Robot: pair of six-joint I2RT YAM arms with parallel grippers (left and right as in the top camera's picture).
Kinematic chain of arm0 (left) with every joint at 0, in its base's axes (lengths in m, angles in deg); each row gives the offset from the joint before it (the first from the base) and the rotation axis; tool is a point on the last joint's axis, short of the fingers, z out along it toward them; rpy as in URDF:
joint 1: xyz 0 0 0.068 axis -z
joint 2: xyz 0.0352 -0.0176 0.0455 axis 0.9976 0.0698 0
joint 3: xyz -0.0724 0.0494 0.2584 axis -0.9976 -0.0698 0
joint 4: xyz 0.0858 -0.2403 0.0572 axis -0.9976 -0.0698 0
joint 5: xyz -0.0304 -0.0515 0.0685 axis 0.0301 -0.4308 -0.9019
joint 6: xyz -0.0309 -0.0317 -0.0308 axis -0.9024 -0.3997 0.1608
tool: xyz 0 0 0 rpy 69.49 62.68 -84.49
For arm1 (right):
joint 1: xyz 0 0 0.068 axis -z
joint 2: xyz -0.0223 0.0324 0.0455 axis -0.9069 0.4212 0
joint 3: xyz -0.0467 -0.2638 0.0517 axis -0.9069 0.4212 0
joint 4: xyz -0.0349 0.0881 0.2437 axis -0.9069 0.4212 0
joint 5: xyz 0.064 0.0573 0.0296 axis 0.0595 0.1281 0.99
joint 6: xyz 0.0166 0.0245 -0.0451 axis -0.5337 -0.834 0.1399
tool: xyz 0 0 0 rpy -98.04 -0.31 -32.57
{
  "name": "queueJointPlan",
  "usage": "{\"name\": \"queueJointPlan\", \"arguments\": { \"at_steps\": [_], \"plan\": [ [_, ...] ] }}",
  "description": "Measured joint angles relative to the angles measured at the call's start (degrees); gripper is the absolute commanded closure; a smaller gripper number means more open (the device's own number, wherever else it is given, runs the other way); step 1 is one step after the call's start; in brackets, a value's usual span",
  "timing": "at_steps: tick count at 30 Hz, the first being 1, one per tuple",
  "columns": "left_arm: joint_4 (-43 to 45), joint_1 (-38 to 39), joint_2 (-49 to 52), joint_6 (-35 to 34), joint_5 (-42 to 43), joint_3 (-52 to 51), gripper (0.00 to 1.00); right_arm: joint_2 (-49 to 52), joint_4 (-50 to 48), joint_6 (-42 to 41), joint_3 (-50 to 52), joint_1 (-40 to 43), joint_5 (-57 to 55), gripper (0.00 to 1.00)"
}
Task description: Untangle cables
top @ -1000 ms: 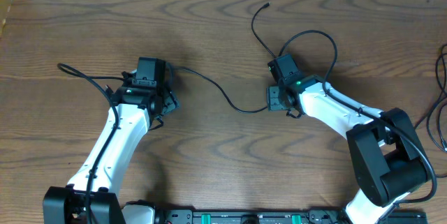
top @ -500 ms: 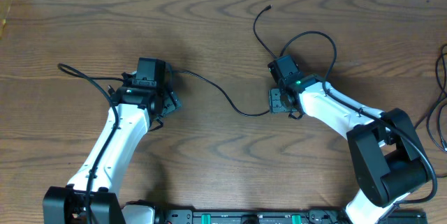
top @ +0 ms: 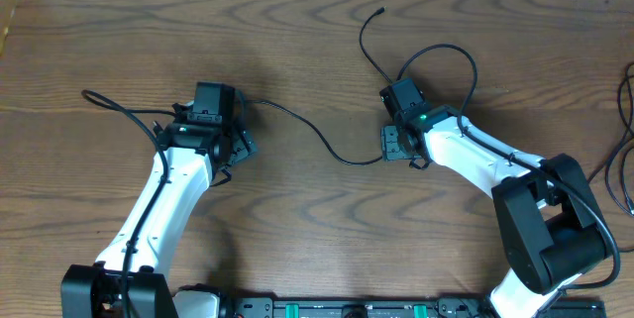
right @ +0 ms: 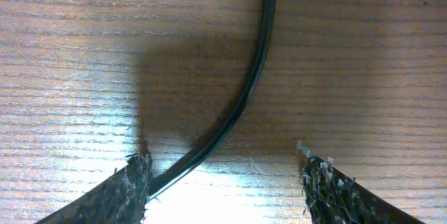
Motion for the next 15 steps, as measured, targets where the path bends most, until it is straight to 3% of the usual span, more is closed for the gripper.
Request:
{"name": "queueJointPlan", "arguments": {
  "at_steps": [6,15],
  "plan": [
    [-0.1,0.0,0.0,0.0,0.0,0.0,0.06,0.0,0.1,0.0,0.0,0.0,0.1,0.31],
    [-0.1,0.0,0.0,0.0,0.0,0.0,0.06,0.0,0.3,0.2,0.0,0.0,1.1,0.52]
  ]
}}
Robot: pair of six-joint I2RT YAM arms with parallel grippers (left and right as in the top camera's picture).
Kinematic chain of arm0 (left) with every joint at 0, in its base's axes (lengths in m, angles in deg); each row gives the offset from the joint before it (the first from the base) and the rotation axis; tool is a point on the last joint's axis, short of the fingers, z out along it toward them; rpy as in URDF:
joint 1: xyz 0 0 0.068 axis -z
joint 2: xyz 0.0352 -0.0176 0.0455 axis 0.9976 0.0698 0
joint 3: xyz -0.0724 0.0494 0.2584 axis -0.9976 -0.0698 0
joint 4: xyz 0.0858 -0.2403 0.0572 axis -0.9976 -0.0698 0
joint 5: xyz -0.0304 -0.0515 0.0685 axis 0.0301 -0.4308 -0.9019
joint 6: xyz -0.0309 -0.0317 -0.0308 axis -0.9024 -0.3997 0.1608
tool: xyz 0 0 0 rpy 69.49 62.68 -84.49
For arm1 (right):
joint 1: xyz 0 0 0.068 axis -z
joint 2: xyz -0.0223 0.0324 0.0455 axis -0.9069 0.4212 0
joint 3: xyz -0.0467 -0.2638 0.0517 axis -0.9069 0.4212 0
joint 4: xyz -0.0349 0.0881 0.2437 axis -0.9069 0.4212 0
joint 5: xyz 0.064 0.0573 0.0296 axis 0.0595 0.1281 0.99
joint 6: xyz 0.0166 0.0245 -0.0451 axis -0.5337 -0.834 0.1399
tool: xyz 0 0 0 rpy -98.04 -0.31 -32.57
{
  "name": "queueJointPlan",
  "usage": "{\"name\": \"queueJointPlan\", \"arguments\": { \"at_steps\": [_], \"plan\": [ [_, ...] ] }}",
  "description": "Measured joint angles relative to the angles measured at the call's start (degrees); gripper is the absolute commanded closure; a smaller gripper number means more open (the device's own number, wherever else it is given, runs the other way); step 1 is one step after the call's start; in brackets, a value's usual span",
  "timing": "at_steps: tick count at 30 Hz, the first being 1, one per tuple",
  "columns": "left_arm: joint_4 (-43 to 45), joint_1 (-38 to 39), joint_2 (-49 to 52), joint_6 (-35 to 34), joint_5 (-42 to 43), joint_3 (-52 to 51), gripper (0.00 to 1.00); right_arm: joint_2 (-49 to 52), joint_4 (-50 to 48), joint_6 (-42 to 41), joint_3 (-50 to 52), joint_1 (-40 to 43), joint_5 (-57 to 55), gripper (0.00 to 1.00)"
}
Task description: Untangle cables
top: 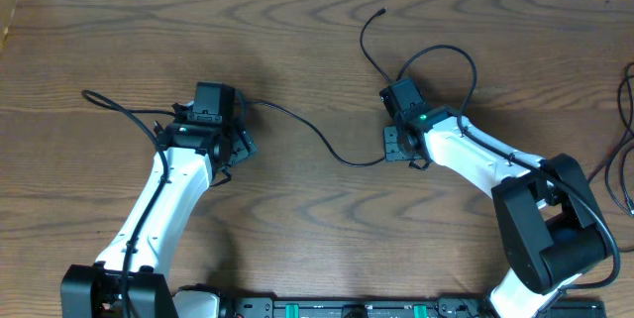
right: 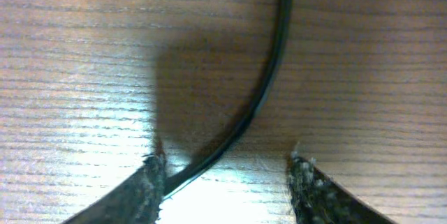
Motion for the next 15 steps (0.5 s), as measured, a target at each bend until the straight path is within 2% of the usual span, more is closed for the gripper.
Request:
{"name": "queueJointPlan", "arguments": {
  "at_steps": [4,9,15],
  "plan": [
    [0.0,0.0,0.0,0.0,0.0,0.0,0.06,0.0,0.1,0.0,0.0,0.0,0.0,0.58],
    [0.0,0.0,0.0,0.0,0.0,0.0,0.06,0.0,0.5,0.3,0.0,0.0,0.1,0.74],
    [0.0,0.0,0.0,0.0,0.0,0.0,0.05,0.0,1.0,0.3,0.0,0.0,0.0,0.81]
  ]
}}
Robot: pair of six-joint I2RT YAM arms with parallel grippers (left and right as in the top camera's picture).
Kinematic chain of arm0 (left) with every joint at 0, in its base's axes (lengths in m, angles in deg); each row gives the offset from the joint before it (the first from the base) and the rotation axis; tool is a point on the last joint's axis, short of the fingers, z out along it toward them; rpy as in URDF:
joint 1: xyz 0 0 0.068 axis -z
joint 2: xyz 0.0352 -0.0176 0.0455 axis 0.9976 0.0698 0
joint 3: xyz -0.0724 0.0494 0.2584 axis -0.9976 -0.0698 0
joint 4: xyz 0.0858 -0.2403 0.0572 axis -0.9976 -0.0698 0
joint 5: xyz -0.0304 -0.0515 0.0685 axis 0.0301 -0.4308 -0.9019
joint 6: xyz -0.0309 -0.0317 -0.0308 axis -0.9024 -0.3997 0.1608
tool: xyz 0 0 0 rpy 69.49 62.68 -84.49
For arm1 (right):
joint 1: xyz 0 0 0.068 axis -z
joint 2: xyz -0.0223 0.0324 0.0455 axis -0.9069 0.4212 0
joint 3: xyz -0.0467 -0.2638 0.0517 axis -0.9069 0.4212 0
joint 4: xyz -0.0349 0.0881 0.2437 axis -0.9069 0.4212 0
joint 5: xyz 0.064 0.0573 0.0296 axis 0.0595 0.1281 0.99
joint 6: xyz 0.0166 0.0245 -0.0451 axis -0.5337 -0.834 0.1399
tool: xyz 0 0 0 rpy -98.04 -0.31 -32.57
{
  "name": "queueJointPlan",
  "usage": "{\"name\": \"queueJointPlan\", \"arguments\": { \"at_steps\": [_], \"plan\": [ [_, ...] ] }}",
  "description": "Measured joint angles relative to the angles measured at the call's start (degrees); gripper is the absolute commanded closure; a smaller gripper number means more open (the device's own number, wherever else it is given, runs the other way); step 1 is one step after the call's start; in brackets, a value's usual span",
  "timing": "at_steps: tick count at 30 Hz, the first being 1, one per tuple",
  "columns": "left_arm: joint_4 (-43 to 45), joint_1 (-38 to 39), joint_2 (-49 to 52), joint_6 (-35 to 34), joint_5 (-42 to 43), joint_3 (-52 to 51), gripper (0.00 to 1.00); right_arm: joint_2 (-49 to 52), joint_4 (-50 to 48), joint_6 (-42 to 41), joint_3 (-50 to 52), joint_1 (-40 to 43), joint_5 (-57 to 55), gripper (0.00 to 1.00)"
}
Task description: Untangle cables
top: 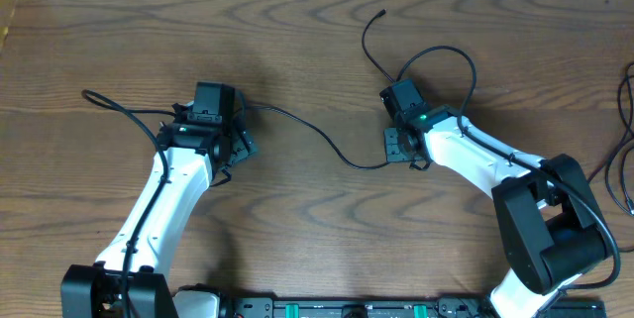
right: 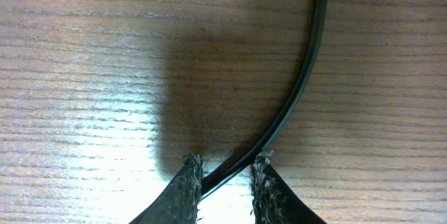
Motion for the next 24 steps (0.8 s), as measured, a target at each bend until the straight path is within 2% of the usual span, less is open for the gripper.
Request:
{"name": "queueJointPlan", "arguments": {
  "at_steps": [3,4,5,7,13,18,19,22,24],
  "plan": [
    [0.0,0.0,0.0,0.0,0.0,0.0,0.05,0.0,0.1,0.0,0.0,0.0,0.0,0.78],
    [0.0,0.0,0.0,0.0,0.0,0.0,0.05,0.0,0.1,0.0,0.0,0.0,-0.1,0.69],
    [0.0,0.0,0.0,0.0,0.0,0.0,0.05,0.0,0.1,-0.2,0.0,0.0,-0.1,0.64],
    [0.0,0.0,0.0,0.0,0.0,0.0,0.05,-0.1,0.4,0.2,0.0,0.0,-0.1,0.68],
    [0.0,0.0,0.0,0.0,0.0,0.0,0.05,-0.3,3.1,-0.5,-0.1,0.0,0.0,0.65],
    [0.0,0.0,0.0,0.0,0.0,0.0,0.05,-0.5,6.9,-0.5,-0.2,0.0,-4.5,0.68],
    [0.0,0.0,0.0,0.0,0.0,0.0,0.05,-0.5,7.8,-0.4,-0.1,0.0,-6.5,0.68],
    [0.0,0.0,0.0,0.0,0.0,0.0,0.05,-0.5,9.6,0.7,0.3,0.2,-12.6,0.58],
    [0.0,0.0,0.0,0.0,0.0,0.0,0.05,-0.4,10.3,2.2,0.6,0.7,-15.8,0.58]
  ]
}}
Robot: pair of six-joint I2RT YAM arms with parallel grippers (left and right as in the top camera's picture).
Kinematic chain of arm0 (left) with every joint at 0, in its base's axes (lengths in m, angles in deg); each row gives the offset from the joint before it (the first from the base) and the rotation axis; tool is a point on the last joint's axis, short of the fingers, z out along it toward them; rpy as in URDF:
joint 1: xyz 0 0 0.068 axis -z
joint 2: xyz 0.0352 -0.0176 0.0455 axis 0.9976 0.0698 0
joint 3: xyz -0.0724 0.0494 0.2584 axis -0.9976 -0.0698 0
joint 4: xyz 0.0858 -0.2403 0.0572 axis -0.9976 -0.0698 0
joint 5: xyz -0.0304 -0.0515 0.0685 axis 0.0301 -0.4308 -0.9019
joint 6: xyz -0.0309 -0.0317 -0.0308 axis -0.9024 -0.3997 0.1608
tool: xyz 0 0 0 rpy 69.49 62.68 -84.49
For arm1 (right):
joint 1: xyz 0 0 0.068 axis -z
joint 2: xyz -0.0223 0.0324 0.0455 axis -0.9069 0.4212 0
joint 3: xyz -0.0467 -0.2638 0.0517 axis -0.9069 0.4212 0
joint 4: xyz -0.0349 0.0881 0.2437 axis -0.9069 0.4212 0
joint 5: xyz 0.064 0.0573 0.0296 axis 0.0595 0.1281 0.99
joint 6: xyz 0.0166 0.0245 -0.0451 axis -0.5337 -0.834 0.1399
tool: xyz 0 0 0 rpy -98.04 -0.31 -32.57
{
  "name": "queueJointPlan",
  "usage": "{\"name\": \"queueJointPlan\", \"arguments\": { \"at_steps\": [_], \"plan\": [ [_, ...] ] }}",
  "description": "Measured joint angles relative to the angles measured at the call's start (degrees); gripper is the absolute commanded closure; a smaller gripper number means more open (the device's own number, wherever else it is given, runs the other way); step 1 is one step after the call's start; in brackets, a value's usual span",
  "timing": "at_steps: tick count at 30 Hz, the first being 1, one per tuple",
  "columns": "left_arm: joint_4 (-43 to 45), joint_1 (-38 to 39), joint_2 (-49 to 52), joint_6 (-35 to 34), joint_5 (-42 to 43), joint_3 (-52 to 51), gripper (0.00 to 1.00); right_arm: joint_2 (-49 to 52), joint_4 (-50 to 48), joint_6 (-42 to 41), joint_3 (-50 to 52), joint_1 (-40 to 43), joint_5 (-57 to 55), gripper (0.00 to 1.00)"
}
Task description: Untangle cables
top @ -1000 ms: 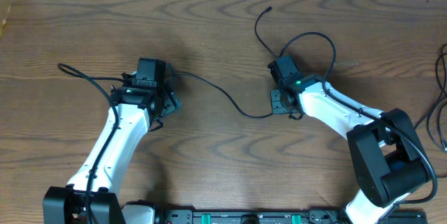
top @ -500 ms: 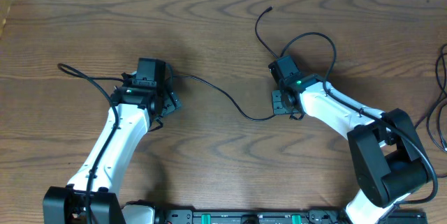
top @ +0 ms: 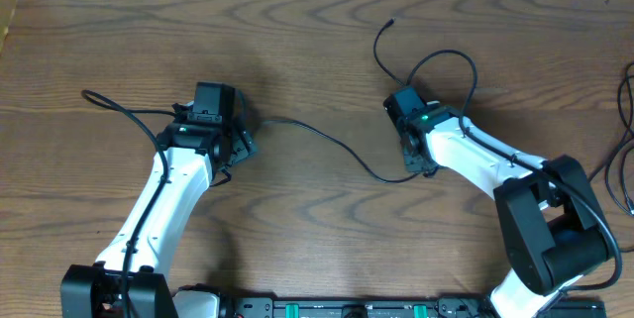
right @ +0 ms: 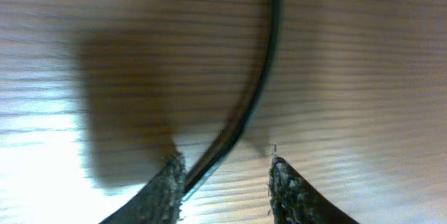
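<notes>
A thin black cable (top: 327,135) runs across the wooden table from its left end (top: 87,95), past my left gripper (top: 230,138), to my right gripper (top: 414,162). From there it loops (top: 466,65) up to a free tip (top: 391,23). The overhead view does not show how the left jaws stand; the cable meets them on both sides. In the blurred right wrist view my right gripper (right: 227,158) is narrowly open. The cable (right: 262,84) lies against the left finger (right: 171,182), with a gap to the right finger (right: 290,189).
More dark cables (top: 626,150) hang at the table's right edge. A wooden edge (top: 8,11) stands at the far left corner. The arms' base rail (top: 347,308) runs along the front.
My right gripper has moved toward the front right, and the cable's middle and free tip have shifted with it. Its fingers stand wider apart than before. The left arm has not moved.
My right gripper first stood wide open around the cable's low bend. Its fingers were then closer together, and then nearly pinching the cable. Now the gripper sits farther to the front right, the cable has been drawn along, and the fingers are somewhat apart again.
</notes>
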Motion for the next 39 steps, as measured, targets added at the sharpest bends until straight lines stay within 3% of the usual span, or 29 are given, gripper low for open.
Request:
{"name": "queueJointPlan", "arguments": {
  "at_steps": [5,9,11,15,20,26,32,35,39],
  "plan": [
    [0.0,0.0,0.0,0.0,0.0,0.0,0.05,0.5,0.3,2.4,0.5,4.5,-5.2,0.54],
    [0.0,0.0,0.0,0.0,0.0,0.0,0.05,0.3,0.1,3.2,0.5,8.8,-2.6,0.53],
    [0.0,0.0,0.0,0.0,0.0,0.0,0.05,-0.1,0.0,3.3,0.4,10.2,0.2,0.39],
    [0.0,0.0,0.0,0.0,0.0,0.0,0.05,-1.2,-0.7,3.5,-0.3,11.7,8.4,0.01],
    [0.0,0.0,0.0,0.0,0.0,0.0,0.05,-0.7,-3.5,4.1,-0.2,11.3,21.4,0.01],
    [0.0,0.0,0.0,0.0,0.0,0.0,0.05,-0.9,-5.1,4.1,-0.3,11.2,24.9,0.01],
    [0.0,0.0,0.0,0.0,0.0,0.0,0.05,-0.9,-5.0,0.5,-0.3,11.2,25.0,0.14],
    [0.0,0.0,0.0,0.0,0.0,0.0,0.05,-0.9,-5.0,-3.0,-0.3,11.1,25.0,0.30],
    [0.0,0.0,0.0,0.0,0.0,0.0,0.05,-1.2,-6.8,-7.8,0.6,10.6,24.6,0.31]
  ]
}}
